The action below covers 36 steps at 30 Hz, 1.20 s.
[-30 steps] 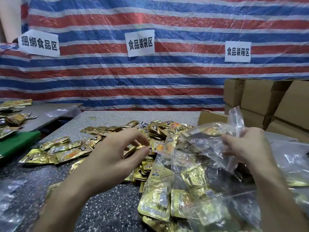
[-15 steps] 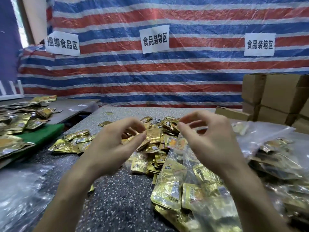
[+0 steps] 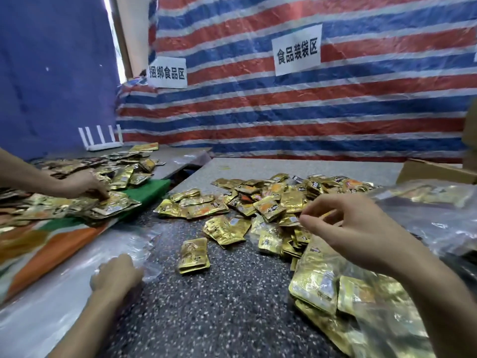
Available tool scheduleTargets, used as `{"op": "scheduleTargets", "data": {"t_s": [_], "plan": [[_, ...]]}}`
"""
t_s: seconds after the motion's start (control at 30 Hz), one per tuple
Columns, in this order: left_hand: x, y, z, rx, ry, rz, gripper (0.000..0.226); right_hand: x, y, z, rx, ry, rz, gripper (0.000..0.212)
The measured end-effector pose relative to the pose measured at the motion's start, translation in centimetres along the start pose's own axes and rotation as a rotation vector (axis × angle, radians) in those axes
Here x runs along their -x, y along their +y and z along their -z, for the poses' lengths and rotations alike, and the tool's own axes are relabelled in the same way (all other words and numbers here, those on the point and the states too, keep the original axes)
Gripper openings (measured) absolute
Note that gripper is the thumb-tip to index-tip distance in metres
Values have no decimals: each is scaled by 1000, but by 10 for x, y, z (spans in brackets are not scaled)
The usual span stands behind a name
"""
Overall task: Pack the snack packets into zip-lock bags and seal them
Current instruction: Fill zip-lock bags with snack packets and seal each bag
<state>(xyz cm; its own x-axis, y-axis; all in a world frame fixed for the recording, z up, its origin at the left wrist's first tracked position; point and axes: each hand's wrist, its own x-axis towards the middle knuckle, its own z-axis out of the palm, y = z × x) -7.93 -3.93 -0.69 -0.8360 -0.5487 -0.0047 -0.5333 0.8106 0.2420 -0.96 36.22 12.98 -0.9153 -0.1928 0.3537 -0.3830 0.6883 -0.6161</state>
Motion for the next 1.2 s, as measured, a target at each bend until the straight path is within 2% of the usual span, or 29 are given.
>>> {"op": "scheduleTargets", "data": {"t_s": [0.1, 0.17, 0.2, 0.3, 0.4, 0.5, 0.6, 0.73, 0.9, 0.97, 1.07, 1.2], "plan": [[0, -5, 2, 70, 120, 3, 7, 0, -1, 0, 23, -33, -6, 12], [-1, -4, 6, 115, 162, -1, 5, 1, -1, 0, 42, -58, -8, 16], [-1, -3, 7, 129, 130, -9, 10, 2, -1, 0, 45, -66, -10, 17], [3, 5, 3, 159, -103, -111, 38, 2, 0, 2, 36, -70, -9, 18], [11, 11, -7, 141, -185, -162, 32, 1, 2, 4, 28, -62, -8, 18], [14, 12, -13, 113, -40, -147, 12, 2, 2, 4, 32, -61, -12, 19], [12, 14, -15, 112, 124, -124, 16, 2, 3, 5, 46, -60, -4, 21], [9, 13, -23, 115, 14, -75, 44, 2, 4, 5, 45, -56, -12, 21], [6, 18, -22, 107, 15, -35, 19, 2, 4, 5, 52, -63, -22, 21], [3, 17, -18, 87, 29, 6, 22, 2, 4, 6, 47, -61, -23, 21], [-13, 16, -2, 217, 33, 10, 26, 3, 4, 8, 27, -27, -27, 22], [-4, 45, 53, 335, 191, -160, 40, 2, 1, 8, -56, 40, -14, 21]]}}
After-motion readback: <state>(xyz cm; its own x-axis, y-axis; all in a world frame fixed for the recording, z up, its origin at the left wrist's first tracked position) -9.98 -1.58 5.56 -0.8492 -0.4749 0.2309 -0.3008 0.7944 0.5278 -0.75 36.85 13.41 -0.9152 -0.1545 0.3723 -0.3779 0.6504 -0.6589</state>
